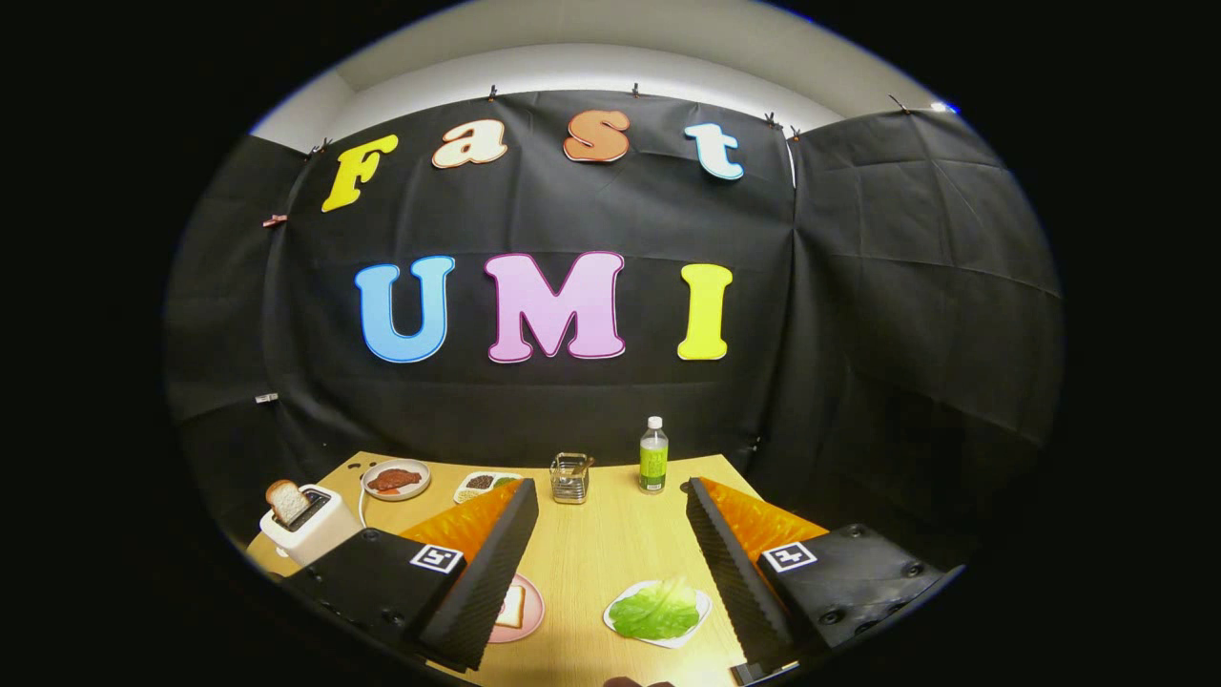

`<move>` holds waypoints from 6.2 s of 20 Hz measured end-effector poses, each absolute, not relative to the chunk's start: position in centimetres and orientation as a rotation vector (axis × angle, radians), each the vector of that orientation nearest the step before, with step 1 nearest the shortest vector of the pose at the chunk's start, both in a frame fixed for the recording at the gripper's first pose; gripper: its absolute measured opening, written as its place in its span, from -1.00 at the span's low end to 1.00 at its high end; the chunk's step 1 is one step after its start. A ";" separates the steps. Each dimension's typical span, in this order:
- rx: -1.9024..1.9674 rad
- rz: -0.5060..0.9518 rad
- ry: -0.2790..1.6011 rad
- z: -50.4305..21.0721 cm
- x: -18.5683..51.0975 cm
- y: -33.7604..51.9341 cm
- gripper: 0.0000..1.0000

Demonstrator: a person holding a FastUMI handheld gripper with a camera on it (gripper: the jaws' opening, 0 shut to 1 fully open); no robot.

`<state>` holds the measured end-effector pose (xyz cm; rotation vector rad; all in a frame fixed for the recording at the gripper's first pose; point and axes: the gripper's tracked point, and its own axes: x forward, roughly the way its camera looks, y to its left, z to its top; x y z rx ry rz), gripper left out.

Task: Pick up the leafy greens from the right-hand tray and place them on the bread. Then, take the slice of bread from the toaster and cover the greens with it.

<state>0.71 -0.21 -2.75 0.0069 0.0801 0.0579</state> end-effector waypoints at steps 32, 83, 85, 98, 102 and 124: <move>0.029 0.001 0.672 -33.5 7.0 -7.1 0.95; 0.008 0.333 0.759 -24.9 3.9 12.0 -0.83; -0.016 0.366 0.773 -25.7 3.7 14.3 -0.82; -0.115 0.364 0.920 -32.7 2.7 19.6 -0.83; -0.104 0.328 0.920 -33.3 3.7 19.8 -0.68; -0.131 0.423 0.655 -25.0 3.1 24.4 0.99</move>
